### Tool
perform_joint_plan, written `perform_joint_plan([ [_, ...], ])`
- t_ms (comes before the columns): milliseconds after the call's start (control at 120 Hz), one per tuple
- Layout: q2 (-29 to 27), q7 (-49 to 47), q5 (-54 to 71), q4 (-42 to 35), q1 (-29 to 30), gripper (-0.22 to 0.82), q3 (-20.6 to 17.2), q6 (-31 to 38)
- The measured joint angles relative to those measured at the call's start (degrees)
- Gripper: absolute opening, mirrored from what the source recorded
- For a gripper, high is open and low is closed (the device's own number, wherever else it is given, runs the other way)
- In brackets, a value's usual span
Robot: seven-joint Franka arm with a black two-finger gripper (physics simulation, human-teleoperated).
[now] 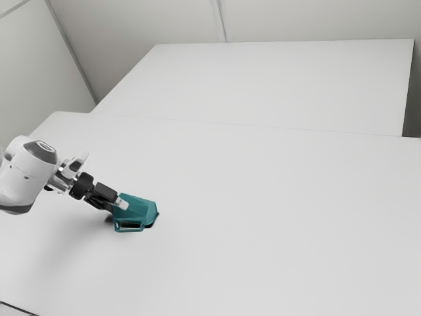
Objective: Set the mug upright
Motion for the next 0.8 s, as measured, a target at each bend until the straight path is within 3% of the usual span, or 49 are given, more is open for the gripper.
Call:
perform_joint_plan([
  [542,3.3,2.2,-9.2,1.4,0.3,0.60,-0.1,-4.1],
  [800,3.6,3.1,-11.2,1.4,0.5,0.48,0.0,-5.8],
])
